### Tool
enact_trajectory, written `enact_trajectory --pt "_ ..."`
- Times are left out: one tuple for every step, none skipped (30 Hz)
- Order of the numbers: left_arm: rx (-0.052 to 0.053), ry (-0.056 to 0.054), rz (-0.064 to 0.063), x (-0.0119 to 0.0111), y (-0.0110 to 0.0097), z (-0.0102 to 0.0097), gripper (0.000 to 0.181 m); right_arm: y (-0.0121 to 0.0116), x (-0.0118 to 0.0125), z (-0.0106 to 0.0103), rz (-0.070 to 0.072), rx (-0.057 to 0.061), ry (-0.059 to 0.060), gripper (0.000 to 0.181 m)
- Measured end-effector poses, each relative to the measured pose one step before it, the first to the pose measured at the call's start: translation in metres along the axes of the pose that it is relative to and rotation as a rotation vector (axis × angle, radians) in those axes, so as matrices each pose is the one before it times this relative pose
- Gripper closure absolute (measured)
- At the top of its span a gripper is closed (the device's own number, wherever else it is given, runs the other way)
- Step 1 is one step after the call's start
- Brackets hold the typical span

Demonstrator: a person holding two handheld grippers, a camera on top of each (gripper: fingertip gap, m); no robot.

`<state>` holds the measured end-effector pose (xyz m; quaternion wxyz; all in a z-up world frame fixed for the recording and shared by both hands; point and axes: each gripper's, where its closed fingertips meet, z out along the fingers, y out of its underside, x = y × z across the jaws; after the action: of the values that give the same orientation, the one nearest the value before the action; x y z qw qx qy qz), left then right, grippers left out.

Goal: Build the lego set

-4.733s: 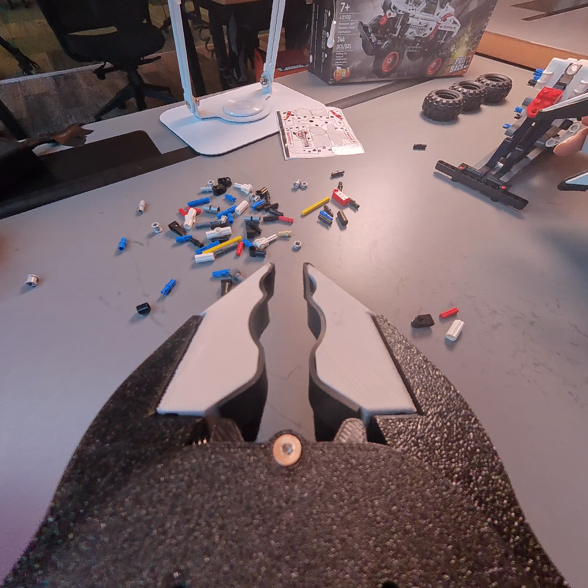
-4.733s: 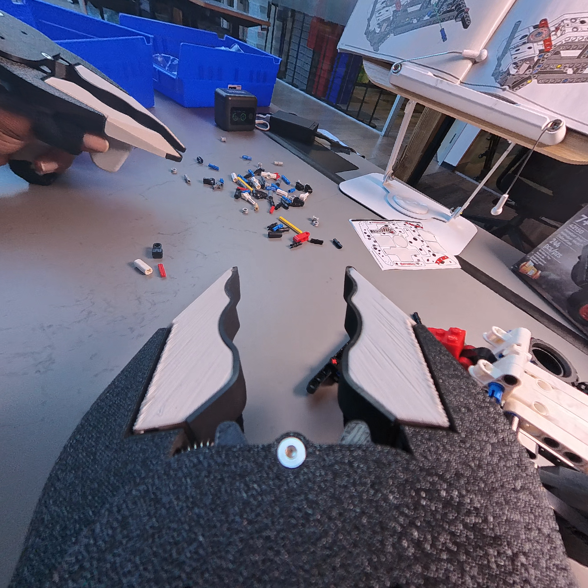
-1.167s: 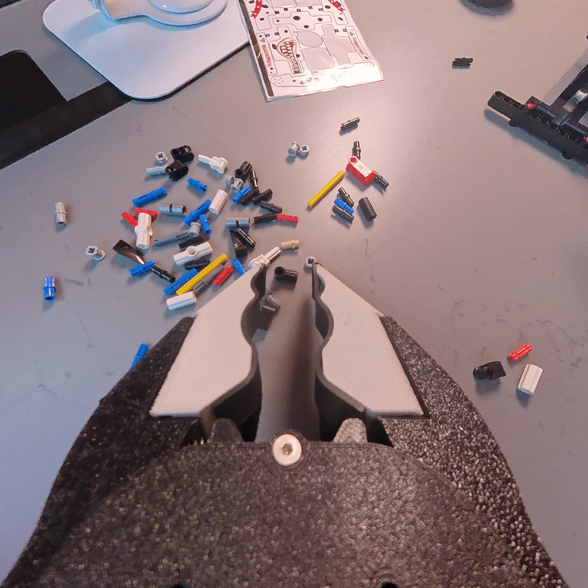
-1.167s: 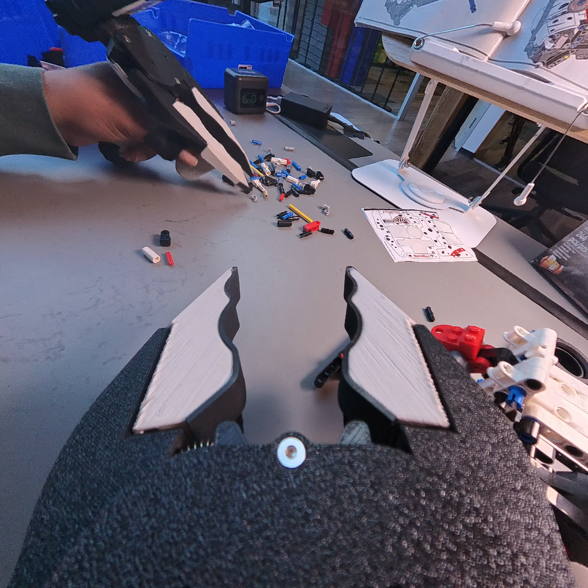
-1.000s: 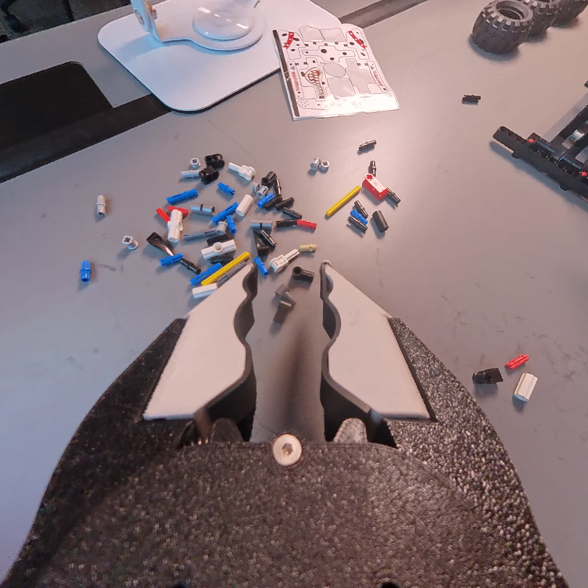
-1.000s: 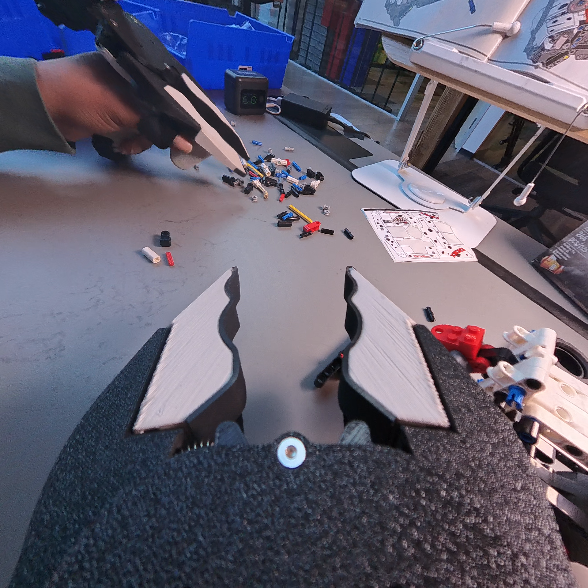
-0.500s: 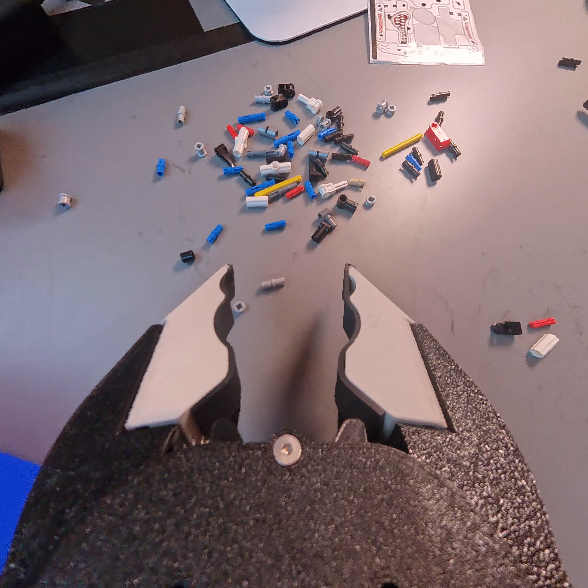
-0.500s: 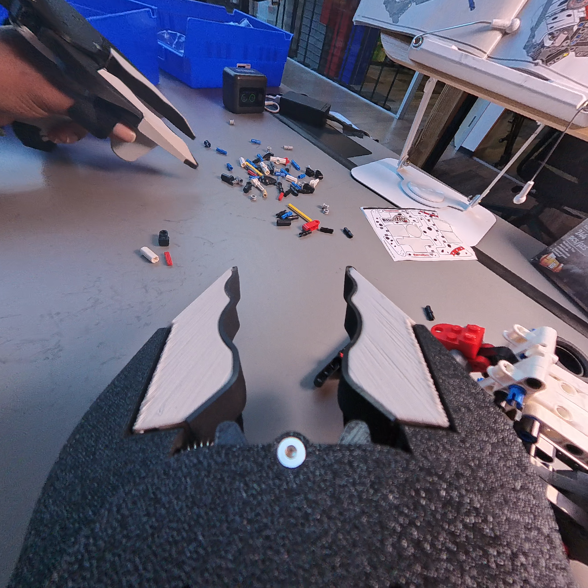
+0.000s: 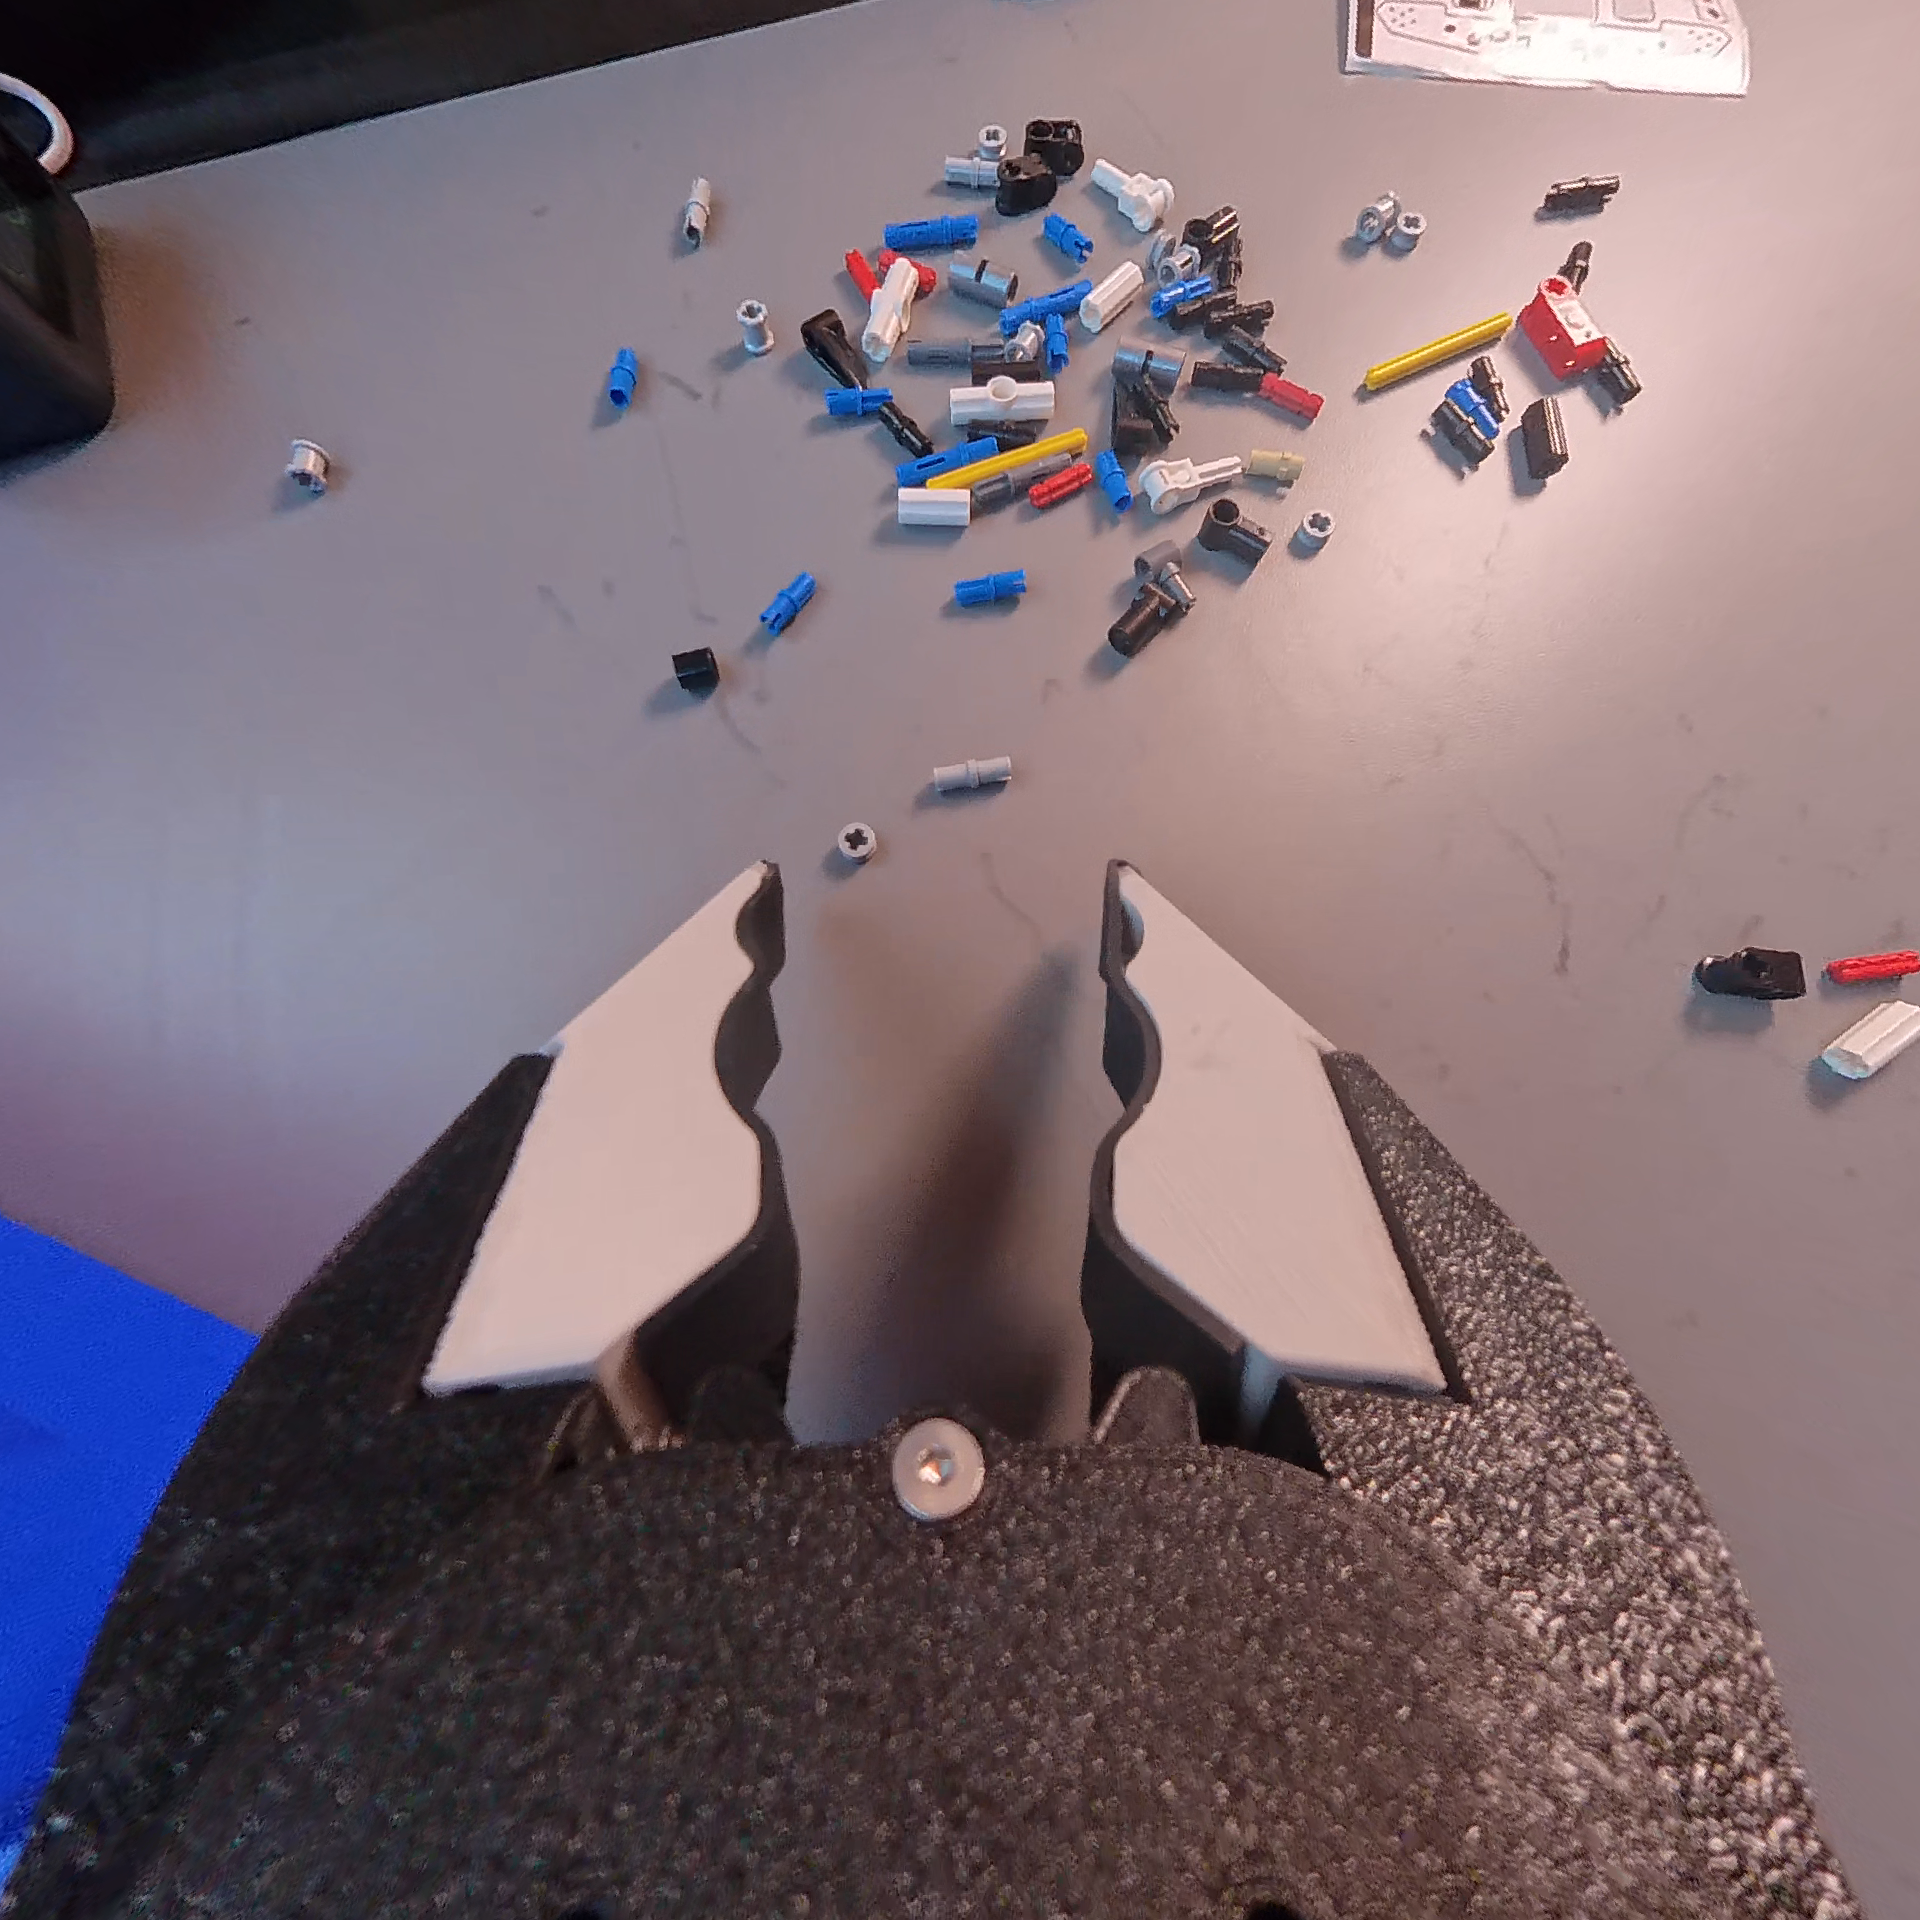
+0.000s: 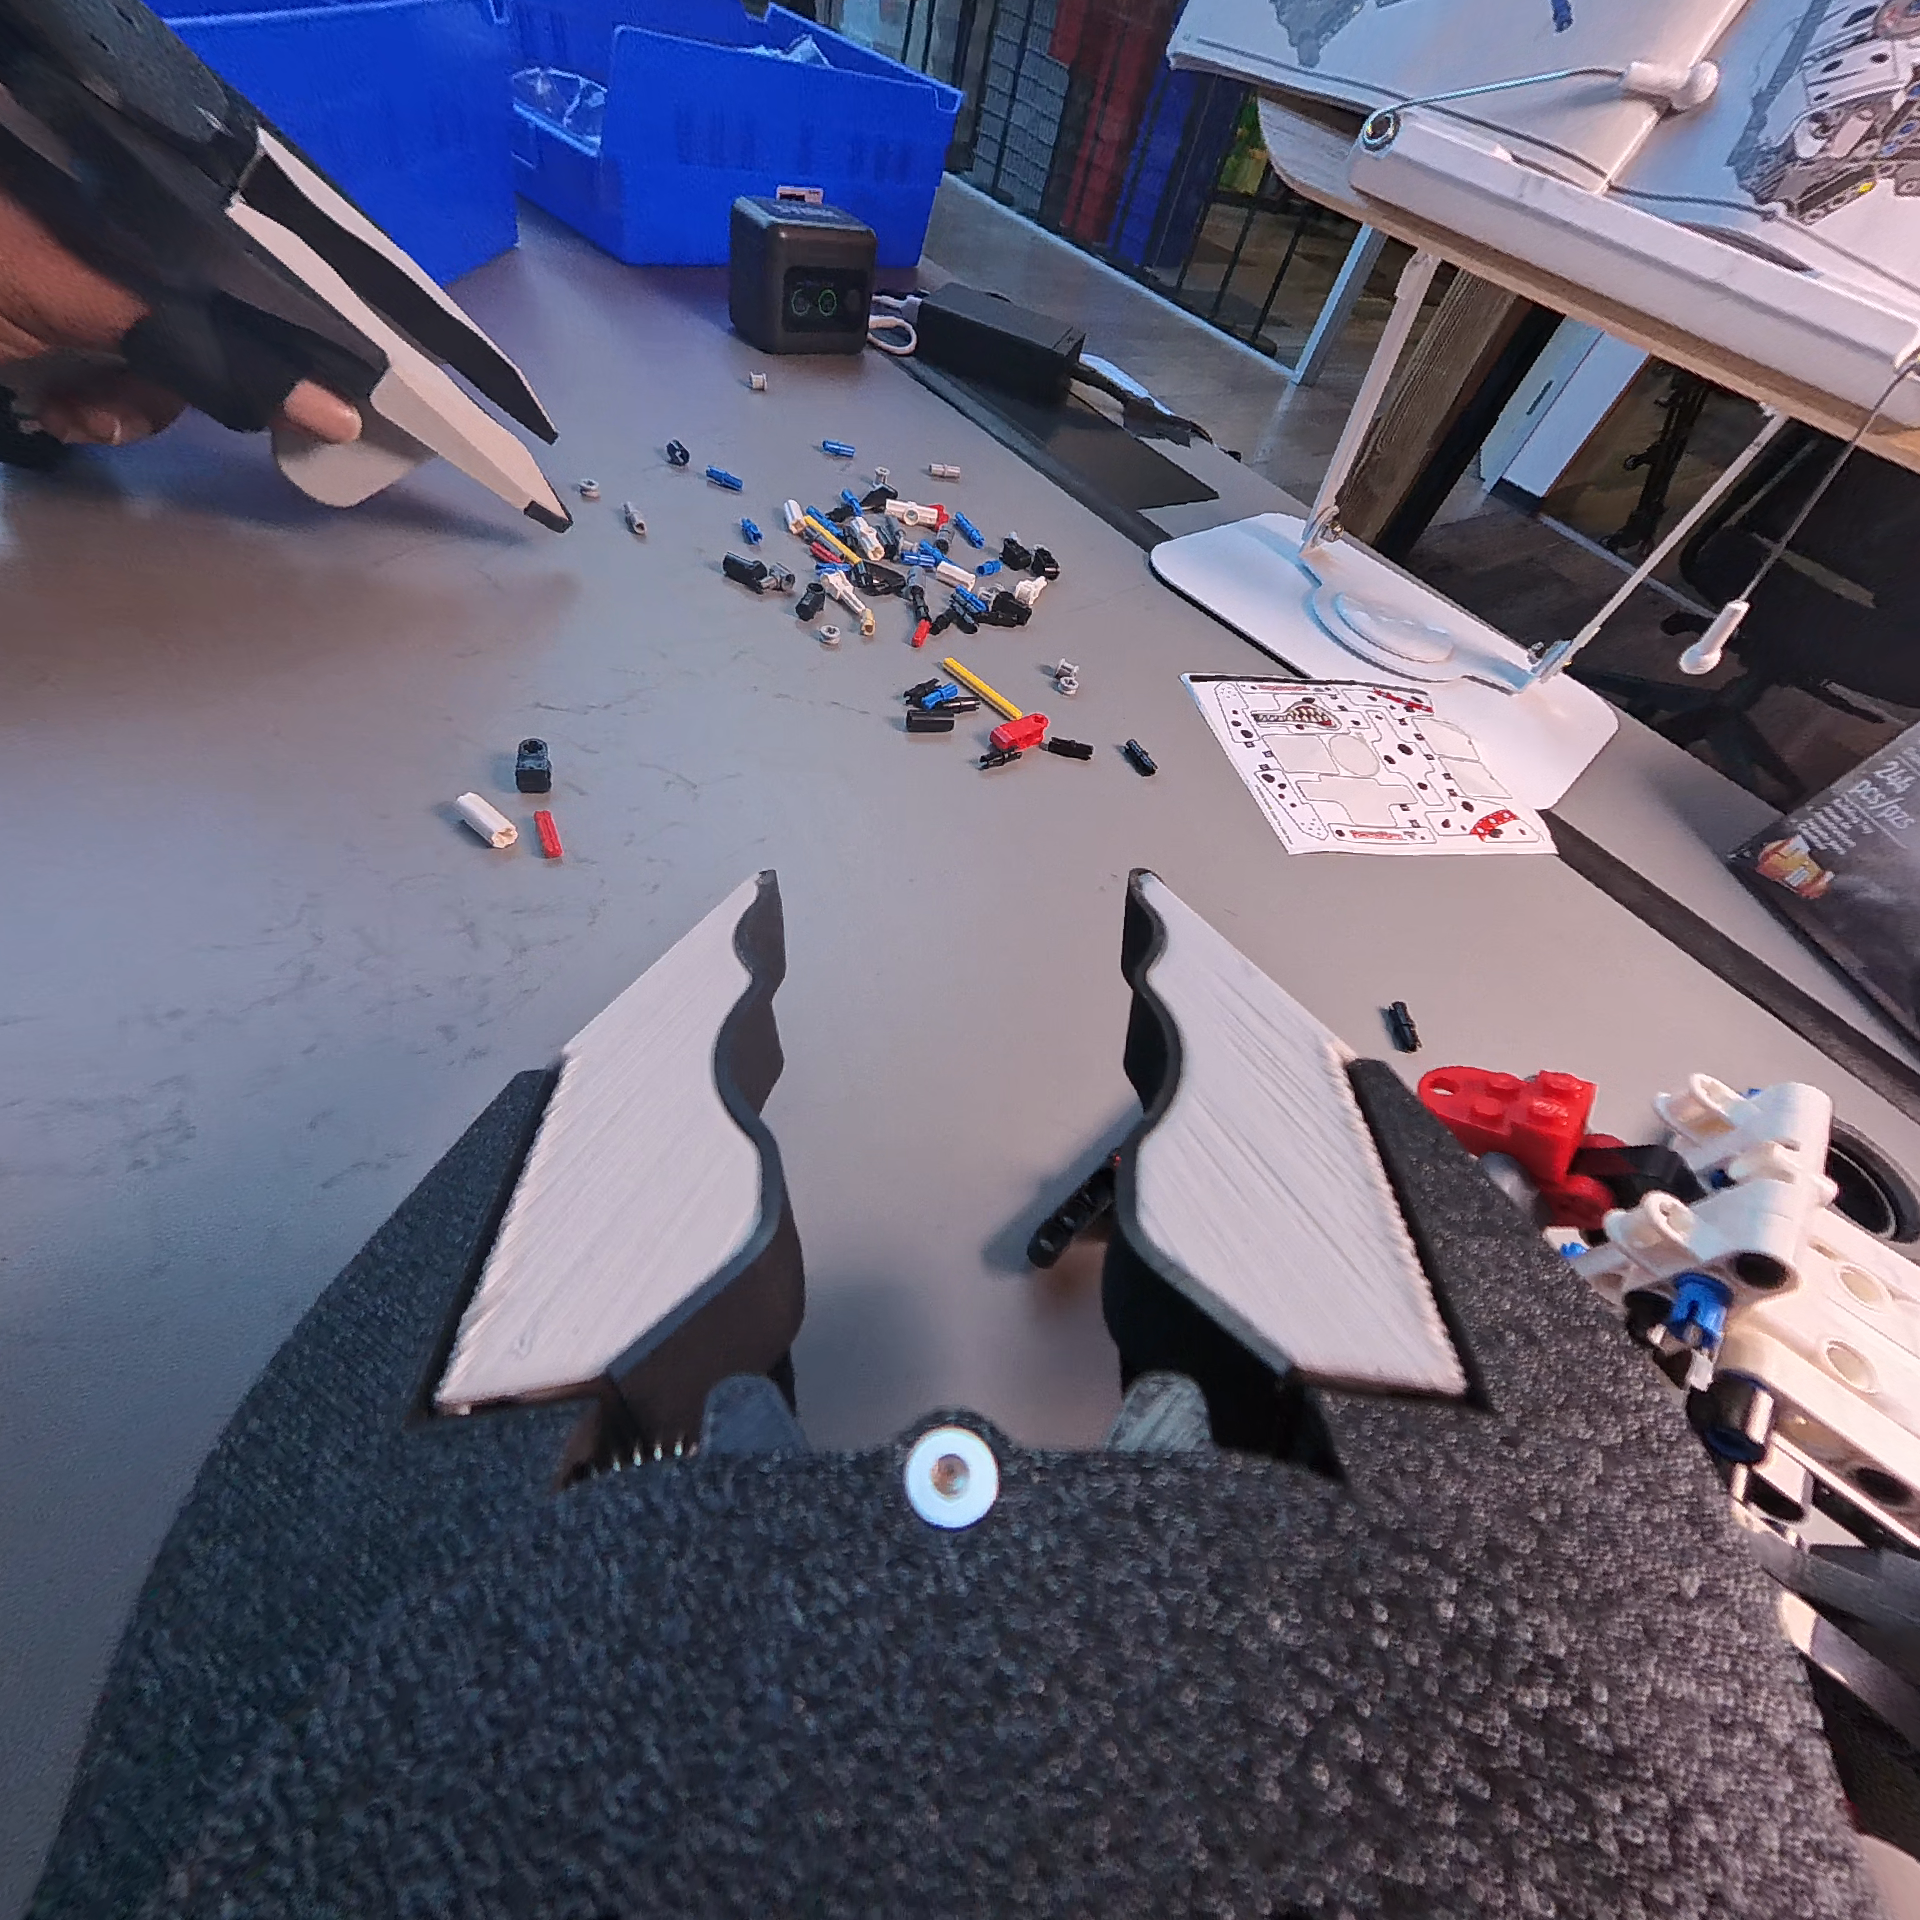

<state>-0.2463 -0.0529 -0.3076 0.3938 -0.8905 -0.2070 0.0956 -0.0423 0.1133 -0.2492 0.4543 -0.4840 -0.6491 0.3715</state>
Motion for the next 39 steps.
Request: enact_trajectory --pt "-0.0003 -0.0031 -0.0027 -0.00104 0.00023 0.00008 0.127 -0.00008 -0.00024 0.00001 -0.0016 0.0 -0.0004 0.116" --pt "-0.0002 -0.0001 -0.0051 -0.00042 0.00044 0.00043 0.133 -0.00005 -0.00025 -0.00008 -0.0017 0.0 -0.0005 0.116" --pt "-0.0021 0.0082 -0.0066 0.00081 0.00069 0.00105 0.14 0.00002 -0.00023 0.00004 -0.0018 0.0 -0.0003 0.116" --pt "-0.0028 0.0126 -0.0074 0.00169 0.00091 0.00172 0.145 -0.00008 -0.00021 0.0001 -0.0011 0.0 -0.0008 0.116" --pt "-0.0058 0.0077 -0.0007 0.00131 0.00093 0.00242 0.151 0.00006 -0.00039 0.0001 -0.0011 -0.0005 -0.0012 0.116" --pt "-0.0127 -0.0068 0.007 -0.00067 0.00133 0.00253 0.154 -0.00009 -0.00026 0.00002 -0.0018 0.0001 -0.0007 0.116" --pt "0.0006 -0.0114 0.0037 -0.00147 -0.00148 0.00136 0.155 -0.00009 -0.00024 -0.00014 -0.0023 0.0005 -0.0006 0.116" --pt "0.0028 -0.0143 -0.0013 -0.00227 -0.00173 0.00101 0.155 -0.00016 -0.00022 -0.00012 -0.0023 0.0008 0.0002 0.116" --pt "-0.0049 -0.0106 -0.0045 -0.00203 -0.00025 0.00123 0.155 -0.00012 -0.00011 -0.00021 -0.002 0.0009 0.0005 0.116" --pt "-0.0003 -0.0083 -0.0087 -0.0017 -0.00052 0.00058 0.155 -0.00021 -0.00017 -0.00024 -0.0015 0.0009 0.0002 0.116" --pt "-0.0002 -0.0078 -0.0079 -0.00182 -0.00021 0.00025 0.153 -0.00003 -0.00019 -0.00024 -0.0008 0.0005 -0.0001 0.116" --pt "0.0019 -0.0067 -0.0086 -0.00179 -0.00001 -0.00041 0.153 -0.0001 -0.00014 -0.00028 -0.0003 0.0005 -0.0004 0.116" --pt "0.0049 -0.0059 -0.0093 -0.00185 -0.00027 -0.00081 0.152 -0.00009 -0.00007 -0.00027 0.0 0.0006 -0.0004 0.116" --pt "0.003 -0.0055 -0.0101 -0.00211 0.00013 -0.00081 0.152 0.00005 0.0001 -0.00017 0.0004 0.0005 -0.0003 0.116" --pt "-0.0007 -0.002 -0.0112 -0.00175 0.00035 -0.00018 0.152 0.00002 0.00009 -0.00022 0.001 0.0002 -0.0009 0.116" --pt "-0.0043 -0.0025 -0.0103 -0.00156 0.00062 0.00038 0.153 0.00001 -0.00006 0.00001 0.0015 0.0003 -0.0011 0.116" --pt "-0.0052 -0.0014 -0.0075 -0.00099 0.00019 0.0009 0.152 0.00002 0.00006 0.00009 0.0007 0.0001 -0.0007 0.116" --pt "-0.0017 0.0004 -0.0095 -0.00086 -0.0005 0.00089 0.152 -0.00001 -0.00016 0.00009 0.0001 -0.0001 -0.0011 0.116" --pt "0.0002 -0.0004 -0.0079 -0.00094 -0.00095 0.00091 0.154 -0.00004 -0.00031 0.0 -0.0005 -0.0001 -0.0011 0.116" --pt "-0.0002 -0.0014 -0.0043 -0.00089 -0.00085 0.00086 0.155 -0.00005 -0.00019 0.00001 -0.0014 0.0 -0.0007 0.116" --pt "0.0002 -0.0001 -0.0047 -0.00069 -0.00068 0.00079 0.157 -0.00005 -0.00015 -0.00006 -0.0011 0.0004 -0.0008 0.116" --pt "0.0006 0.0009 -0.0057 -0.00067 -0.00082 0.0006 0.158 -0.00002 -0.00022 -0.00008 0.0 0.0002 -0.0008 0.116" --pt "0.0004 0.0001 -0.0028 -0.00064 -0.00056 0.0005 0.16 -0.00004 0.00001 -0.00021 0.0001 0.0002 -0.0005 0.116" --pt "0.0001 0.0002 0.002 -0.00023 -0.0004 0.0004 0.161 -0.00007 0.00004 -0.00021 -0.0004 0.0002 0.0001 0.116" --pt "-0.0007 0.0023 0.0053 0.00069 -0.0002 0.00046 0.162 -0.00014 0.00015 -0.00017 -0.0011 0.0008 0.0005 0.116" --pt "-0.0005 0.0114 0.0077 0.00229 -0.00031 0.00044 0.168 -0.00025 0.00028 -0.00018 -0.0008 0.001 0.0008 0.116" --pt "-0.001 0.0197 0.0082 0.00379 -0.00033 0.00065 0.177 -0.00016 0.00015 -0.00015 0.0001 0.0011 0.0004 0.116" --pt "-0.0015 0.0173 0.0071 0.00397 -0.00031 0.00087 0.181 -0.00008 -0.00003 -0.00012 -0.0001 0.0001 -0.0004 0.116" --pt "-0.0004 0.0014 0.0108 0.0018 -0.00065 0.00075 0.181 -0.00011 -0.00002 -0.00012 -0.0013 0.0 0.0004 0.116" --pt "-0.0005 -0.0012 0.0102 0.00109 -0.00059 0.00079 0.181 -0.00016 0.00006 -0.0001 -0.0018 0.0003 0.0009 0.116" --pt "-0.0006 0.0032 0.0067 0.00129 -0.00064 0.00079 0.181 -0.00002 -0.00007 -0.00009 -0.0013 0.0 0.0003 0.116" --pt "-0.0004 0.005 0.004 0.00127 -0.0007 0.00081 0.181 -0.00006 -0.00001 -0.00013 -0.0012 -0.0002 -0.0001 0.116" --pt "-0.0001 0.0064 0.0031 0.0013 -0.00068 0.0009 0.181 -0.00014 0.00011 -0.0001 -0.0014 0.0003 0.0007 0.116" --pt "-0.0001 0.007 0.0017 0.0012 -0.00071 0.00076 0.181 -0.00019 0.00009 -0.00015 -0.001 0.0009 0.0008 0.116" --pt "-0.0001 0.0081 0.0027 0.00141 -0.00073 0.0008 0.181 -0.00026 0.00007 -0.0001 -0.0003 0.0008 0.0 0.116" --pt "-0.0002 0.0068 0.0046 0.0014 -0.0006 0.00084 0.181 -0.00002 0.00004 -0.00007 -0.0002 0.0003 0.0003 0.116" --pt "0.0 0.0096 0.0078 0.0021 -0.00065 0.00077 0.181 -0.00007 0.00004 -0.00013 -0.0009 -0.0002 0.0004 0.116" --pt "-0.0004 0.0093 0.0096 0.00245 -0.00056 0.00075 0.181 0.00001 0.00009 -0.00017 -0.0011 0.0003 0.0003 0.116" --pt "0.0051 0.008 0.01 0.00232 -0.00122 0.00016 0.181 -0.00023 0.00016 -0.0002 -0.0004 0.0007 0.0007 0.116"
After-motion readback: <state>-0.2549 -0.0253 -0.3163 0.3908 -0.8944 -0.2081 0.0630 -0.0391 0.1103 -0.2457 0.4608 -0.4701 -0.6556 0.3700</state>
